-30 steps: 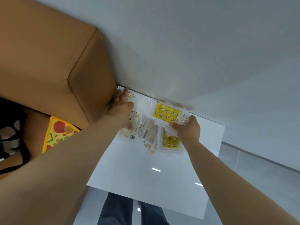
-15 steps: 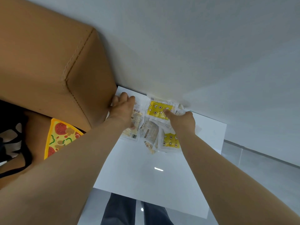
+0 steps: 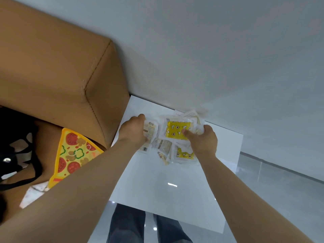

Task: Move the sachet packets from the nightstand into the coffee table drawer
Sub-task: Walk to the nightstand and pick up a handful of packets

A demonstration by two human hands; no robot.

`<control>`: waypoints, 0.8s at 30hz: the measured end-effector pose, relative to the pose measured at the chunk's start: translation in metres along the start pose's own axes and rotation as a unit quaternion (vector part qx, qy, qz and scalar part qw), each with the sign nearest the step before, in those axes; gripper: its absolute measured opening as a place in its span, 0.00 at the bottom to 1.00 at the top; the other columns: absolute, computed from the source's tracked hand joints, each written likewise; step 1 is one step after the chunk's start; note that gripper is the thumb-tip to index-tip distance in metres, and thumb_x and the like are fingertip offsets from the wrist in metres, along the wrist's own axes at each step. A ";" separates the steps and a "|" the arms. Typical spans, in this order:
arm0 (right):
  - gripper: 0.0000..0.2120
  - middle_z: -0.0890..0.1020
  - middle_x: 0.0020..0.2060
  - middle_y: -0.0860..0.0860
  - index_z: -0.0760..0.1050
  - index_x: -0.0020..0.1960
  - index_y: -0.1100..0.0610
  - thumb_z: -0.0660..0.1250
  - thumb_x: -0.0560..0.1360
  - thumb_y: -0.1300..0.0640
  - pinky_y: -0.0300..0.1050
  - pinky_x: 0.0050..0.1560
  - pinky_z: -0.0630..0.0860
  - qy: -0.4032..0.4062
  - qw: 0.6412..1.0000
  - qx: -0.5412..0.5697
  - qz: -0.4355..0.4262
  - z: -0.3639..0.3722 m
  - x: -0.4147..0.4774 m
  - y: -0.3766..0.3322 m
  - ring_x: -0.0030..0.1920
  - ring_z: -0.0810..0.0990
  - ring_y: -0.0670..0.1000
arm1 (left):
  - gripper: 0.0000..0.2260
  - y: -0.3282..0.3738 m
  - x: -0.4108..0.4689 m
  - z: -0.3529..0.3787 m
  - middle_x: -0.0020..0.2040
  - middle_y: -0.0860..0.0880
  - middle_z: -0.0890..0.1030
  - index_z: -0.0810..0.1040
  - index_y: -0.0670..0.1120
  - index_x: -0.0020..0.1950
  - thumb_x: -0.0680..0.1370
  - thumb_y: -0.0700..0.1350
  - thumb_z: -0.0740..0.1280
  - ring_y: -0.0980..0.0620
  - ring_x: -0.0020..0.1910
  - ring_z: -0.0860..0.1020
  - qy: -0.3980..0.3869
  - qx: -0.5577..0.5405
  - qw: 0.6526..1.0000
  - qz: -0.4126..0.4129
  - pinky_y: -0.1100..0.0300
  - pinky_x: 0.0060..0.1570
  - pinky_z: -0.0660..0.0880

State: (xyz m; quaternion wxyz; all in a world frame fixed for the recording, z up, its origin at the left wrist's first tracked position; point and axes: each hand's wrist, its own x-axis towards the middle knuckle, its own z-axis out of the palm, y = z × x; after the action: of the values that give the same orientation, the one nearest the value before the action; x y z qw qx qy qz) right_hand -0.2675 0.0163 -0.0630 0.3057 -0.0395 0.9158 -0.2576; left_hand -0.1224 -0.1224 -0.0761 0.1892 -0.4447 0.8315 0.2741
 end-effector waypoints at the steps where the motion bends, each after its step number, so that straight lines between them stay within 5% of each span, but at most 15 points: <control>1: 0.18 0.79 0.41 0.47 0.73 0.50 0.56 0.75 0.68 0.47 0.49 0.46 0.77 0.000 1.000 0.001 -0.013 -0.005 -0.006 0.000 0.42 0.79 0.52 | 0.24 -0.001 -0.006 -0.002 0.55 0.44 0.77 0.68 0.44 0.62 0.70 0.44 0.74 0.44 0.52 0.78 0.005 -0.010 1.000 -0.003 0.55 0.46 0.76; 8: 0.13 0.78 0.36 0.48 0.73 0.46 0.55 0.74 0.68 0.53 0.43 0.34 0.72 0.010 0.997 0.019 -0.073 -0.046 -0.057 -0.009 0.38 0.77 0.51 | 0.22 0.003 -0.068 -0.037 0.53 0.47 0.81 0.71 0.44 0.61 0.69 0.42 0.73 0.47 0.50 0.79 0.028 -0.176 0.983 -0.051 0.57 0.45 0.77; 13: 0.11 0.79 0.35 0.48 0.73 0.45 0.55 0.74 0.68 0.54 0.39 0.31 0.69 0.033 0.994 0.041 -0.095 -0.094 -0.112 -0.030 0.36 0.77 0.49 | 0.25 0.024 -0.121 -0.085 0.41 0.55 0.73 0.67 0.45 0.64 0.70 0.37 0.72 0.49 0.46 0.74 0.041 -0.274 0.960 -0.049 0.65 0.33 0.67; 17: 0.11 0.79 0.35 0.46 0.73 0.45 0.52 0.74 0.68 0.53 0.36 0.31 0.67 0.054 0.991 0.048 -0.116 -0.141 -0.166 -0.050 0.35 0.76 0.45 | 0.26 0.046 -0.163 -0.131 0.47 0.51 0.75 0.67 0.47 0.62 0.69 0.38 0.73 0.49 0.44 0.75 0.061 -0.318 0.946 -0.025 0.64 0.34 0.69; 24: 0.09 0.81 0.32 0.48 0.74 0.41 0.49 0.75 0.67 0.54 0.39 0.31 0.73 0.150 0.972 0.116 -0.141 -0.232 -0.258 -0.072 0.33 0.79 0.46 | 0.11 0.097 -0.238 -0.217 0.39 0.57 0.81 0.79 0.53 0.42 0.68 0.39 0.75 0.60 0.41 0.80 0.059 -0.362 0.925 0.101 0.66 0.36 0.74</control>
State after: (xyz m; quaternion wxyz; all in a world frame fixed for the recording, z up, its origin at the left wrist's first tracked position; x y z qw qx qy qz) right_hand -0.1990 0.1173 0.2700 0.1275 -0.0939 0.9003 -0.4055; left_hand -0.0927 -0.0622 0.2540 -0.0624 -0.4121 0.7254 0.5478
